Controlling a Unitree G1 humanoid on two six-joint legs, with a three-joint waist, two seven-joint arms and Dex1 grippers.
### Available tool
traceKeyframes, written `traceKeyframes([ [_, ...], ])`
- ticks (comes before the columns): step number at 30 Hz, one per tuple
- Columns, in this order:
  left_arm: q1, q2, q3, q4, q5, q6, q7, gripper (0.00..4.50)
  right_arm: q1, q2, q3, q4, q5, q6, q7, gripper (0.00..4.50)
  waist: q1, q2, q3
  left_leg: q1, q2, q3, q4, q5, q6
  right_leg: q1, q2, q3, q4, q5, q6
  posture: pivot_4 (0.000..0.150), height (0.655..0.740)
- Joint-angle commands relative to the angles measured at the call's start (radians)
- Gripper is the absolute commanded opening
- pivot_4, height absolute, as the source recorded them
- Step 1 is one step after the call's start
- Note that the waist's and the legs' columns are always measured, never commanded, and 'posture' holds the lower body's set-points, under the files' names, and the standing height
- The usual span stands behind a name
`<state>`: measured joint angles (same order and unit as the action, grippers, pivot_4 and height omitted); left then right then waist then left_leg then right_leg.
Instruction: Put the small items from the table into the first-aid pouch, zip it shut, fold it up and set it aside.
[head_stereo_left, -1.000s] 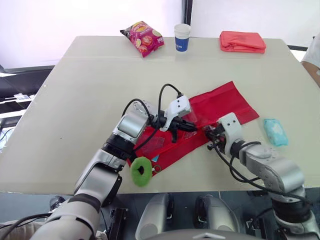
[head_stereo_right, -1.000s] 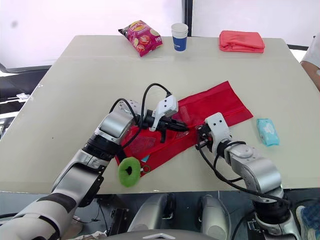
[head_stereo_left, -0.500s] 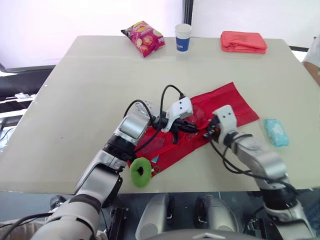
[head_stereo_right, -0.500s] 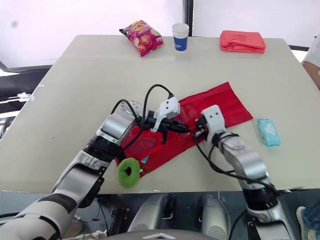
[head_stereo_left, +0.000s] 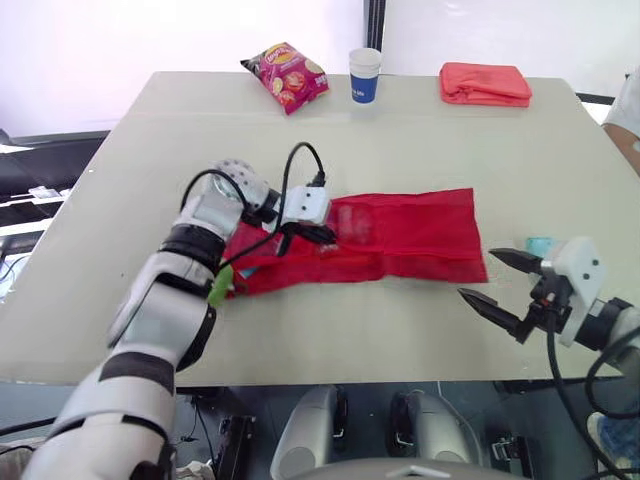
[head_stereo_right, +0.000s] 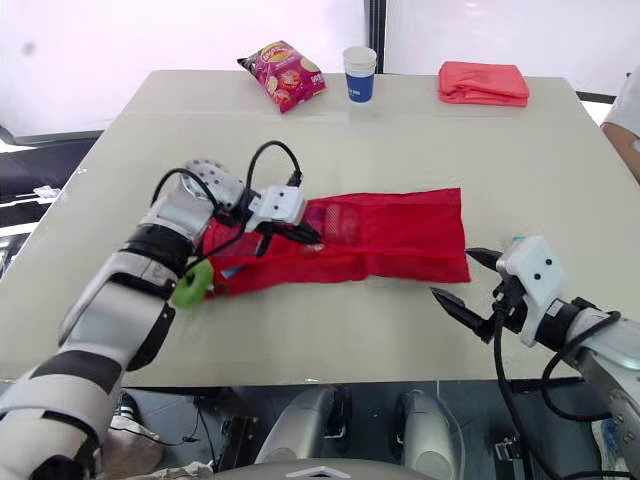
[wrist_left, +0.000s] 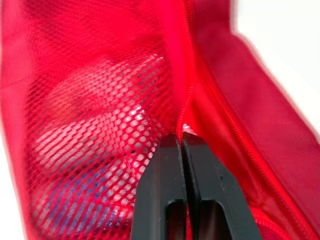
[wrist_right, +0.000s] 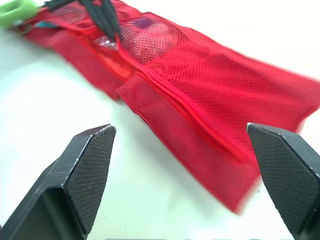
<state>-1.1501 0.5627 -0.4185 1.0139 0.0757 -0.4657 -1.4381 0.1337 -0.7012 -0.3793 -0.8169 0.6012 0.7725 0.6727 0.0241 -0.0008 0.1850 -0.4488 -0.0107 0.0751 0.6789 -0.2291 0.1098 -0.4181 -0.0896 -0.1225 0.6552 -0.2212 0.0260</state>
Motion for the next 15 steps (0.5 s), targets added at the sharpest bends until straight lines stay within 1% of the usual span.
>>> traceKeyframes([
  [1, -0.061, -0.034, 0.024, 0.106, 0.048, -0.153, 0.077, 0.0, -0.001, -0.009, -0.02, -0.005, 0.002, -0.042, -0.005, 4.45, 0.006, 0.0, 0.0, 0.0, 0.0, 0.0, 0.001, 0.0, 0.001, 0.0, 0.0, 0.0, 0.0, 0.0, 0.0, 0.15, 0.74],
  [3, -0.074, -0.057, 0.039, 0.141, 0.058, -0.173, 0.106, 0.0, -0.001, -0.011, -0.021, 0.004, 0.002, -0.05, -0.007, 4.45, 0.013, 0.0, 0.0, -0.002, 0.0, 0.0, 0.005, -0.002, 0.003, 0.0, 0.0, 0.0, 0.0, 0.0, 0.0, 0.15, 0.74],
  [5, -0.069, -0.078, 0.083, 0.144, 0.007, -0.125, 0.046, 0.0, 0.011, -0.017, -0.048, 0.0, 0.016, -0.053, 0.002, 4.45, 0.016, 0.0, 0.0, -0.003, -0.001, 0.0, 0.006, -0.002, 0.004, 0.0, -0.001, 0.0, 0.001, 0.001, 0.0, 0.15, 0.74],
  [6, -0.061, -0.084, 0.107, 0.137, -0.023, -0.081, 0.003, 0.62, 0.022, -0.022, -0.07, -0.006, 0.029, -0.053, 0.01, 4.5, 0.018, -0.001, 0.001, -0.003, -0.001, 0.0, 0.007, -0.002, 0.004, 0.0, -0.001, 0.0, 0.001, 0.001, 0.001, 0.15, 0.74],
  [7, -0.052, -0.09, 0.139, 0.12, -0.061, -0.013, -0.028, 0.86, 0.044, -0.03, -0.1, -0.016, 0.046, -0.053, 0.027, 4.5, 0.018, -0.001, 0.001, -0.004, -0.001, 0.0, 0.008, -0.003, 0.004, 0.0, -0.001, -0.001, 0.001, 0.001, 0.001, 0.15, 0.74],
  [10, -0.02, -0.101, 0.21, 0.023, -0.14, 0.194, -0.065, 2.26, 0.104, -0.05, -0.18, -0.036, 0.1, -0.052, 0.067, 4.5, 0.015, -0.001, 0.001, -0.004, -0.001, 0.0, 0.008, -0.003, 0.005, 0.0, -0.002, -0.001, 0.001, 0.001, 0.001, 0.15, 0.74],
  [11, 0.01, -0.107, 0.224, -0.074, -0.18, 0.32, -0.074, 2.68, 0.121, -0.054, -0.219, -0.037, 0.123, -0.05, 0.076, 4.5, 0.014, -0.001, 0.001, -0.004, -0.001, 0.0, 0.008, -0.003, 0.005, 0.001, -0.001, 0.0, 0.001, 0.001, 0.001, 0.15, 0.74],
  [12, 0.046, -0.115, 0.235, -0.189, -0.219, 0.452, -0.065, 2.98, 0.138, -0.059, -0.256, -0.039, 0.135, -0.052, 0.084, 4.5, 0.014, -0.001, 0.001, -0.004, -0.001, 0.0, 0.008, -0.003, 0.005, 0.0, -0.001, 0.0, 0.001, 0.001, 0.001, 0.15, 0.74],
  [13, 0.094, -0.126, 0.235, -0.324, -0.248, 0.581, -0.036, 3.47, 0.155, -0.065, -0.295, -0.036, 0.155, -0.048, 0.093, 4.5, 0.014, -0.001, 0.001, -0.003, -0.001, 0.0, 0.008, -0.003, 0.005, 0.001, -0.002, 0.0, 0.002, 0.001, 0.001, 0.15, 0.74],
  [14, 0.139, -0.136, 0.229, -0.441, -0.262, 0.675, -0.001, 3.87, 0.164, -0.07, -0.324, -0.03, 0.173, -0.044, 0.096, 4.5, 0.014, -0.001, 0.001, -0.003, -0.001, 0.0, 0.008, -0.003, 0.005, 0.001, -0.002, 0.0, 0.002, 0.001, 0.001, 0.15, 0.74],
  [15, 0.179, -0.154, 0.22, -0.544, -0.27, 0.746, 0.04, 4.42, 0.17, -0.077, -0.35, -0.022, 0.189, -0.04, 0.099, 4.5, 0.014, -0.001, 0.001, -0.002, -0.001, -0.001, 0.008, -0.003, 0.005, 0.002, -0.002, 0.001, 0.002, 0.001, 0.001, 0.15, 0.74],
])
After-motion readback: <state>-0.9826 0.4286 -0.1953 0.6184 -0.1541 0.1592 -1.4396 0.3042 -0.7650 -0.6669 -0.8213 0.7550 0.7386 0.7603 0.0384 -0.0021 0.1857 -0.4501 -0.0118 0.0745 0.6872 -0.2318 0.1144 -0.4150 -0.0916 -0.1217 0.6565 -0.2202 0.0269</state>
